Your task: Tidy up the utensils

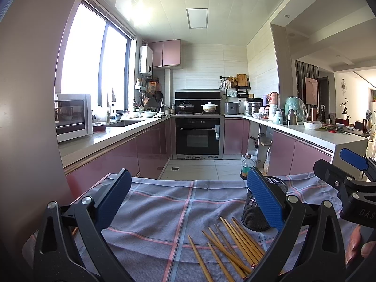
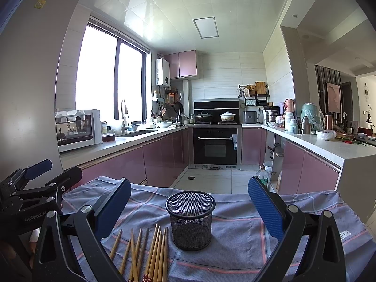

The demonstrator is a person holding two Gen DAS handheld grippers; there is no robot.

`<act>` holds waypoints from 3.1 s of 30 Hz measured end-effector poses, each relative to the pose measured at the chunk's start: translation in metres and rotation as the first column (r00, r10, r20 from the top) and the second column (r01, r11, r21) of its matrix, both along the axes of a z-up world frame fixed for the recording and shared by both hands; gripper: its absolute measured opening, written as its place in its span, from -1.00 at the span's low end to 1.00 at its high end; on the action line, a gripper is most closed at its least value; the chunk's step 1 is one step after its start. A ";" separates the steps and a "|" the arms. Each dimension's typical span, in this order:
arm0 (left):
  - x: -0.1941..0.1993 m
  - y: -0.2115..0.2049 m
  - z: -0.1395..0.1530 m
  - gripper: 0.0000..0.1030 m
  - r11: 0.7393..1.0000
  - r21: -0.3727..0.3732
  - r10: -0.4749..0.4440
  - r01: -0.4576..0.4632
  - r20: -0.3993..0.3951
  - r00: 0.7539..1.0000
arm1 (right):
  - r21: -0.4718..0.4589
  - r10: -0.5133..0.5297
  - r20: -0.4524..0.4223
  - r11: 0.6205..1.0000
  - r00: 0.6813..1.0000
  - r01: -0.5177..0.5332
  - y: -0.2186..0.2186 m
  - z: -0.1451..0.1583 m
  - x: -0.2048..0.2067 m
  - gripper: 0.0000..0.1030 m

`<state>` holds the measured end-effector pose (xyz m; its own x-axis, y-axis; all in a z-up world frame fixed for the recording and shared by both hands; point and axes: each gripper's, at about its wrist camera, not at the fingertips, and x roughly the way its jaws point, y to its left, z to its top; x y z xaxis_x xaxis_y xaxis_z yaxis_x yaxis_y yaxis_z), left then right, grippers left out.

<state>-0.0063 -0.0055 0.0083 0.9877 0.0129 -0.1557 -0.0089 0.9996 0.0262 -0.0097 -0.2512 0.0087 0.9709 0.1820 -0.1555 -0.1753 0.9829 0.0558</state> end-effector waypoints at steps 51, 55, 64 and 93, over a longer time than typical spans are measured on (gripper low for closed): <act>0.024 0.005 -0.045 0.89 0.999 0.023 -0.022 0.028 -0.204 0.979 | -0.003 0.108 -0.190 0.994 0.976 -0.110 0.000 -0.028 0.022 0.87; 0.039 0.013 -0.069 0.89 0.997 0.049 -0.039 0.058 -0.325 0.945 | -0.026 0.169 -0.322 0.982 0.932 -0.188 0.008 -0.048 0.036 0.75; 0.069 0.015 -0.114 0.67 0.989 0.059 -0.085 0.133 -0.506 0.858 | -0.022 0.224 -0.560 0.958 0.798 -0.285 0.024 -0.091 0.065 0.09; 0.124 0.001 -0.150 -0.45 0.962 -0.021 -0.209 0.273 -0.700 0.682 | -0.084 0.207 -0.692 0.928 0.692 -0.362 0.055 -0.111 0.114 -0.72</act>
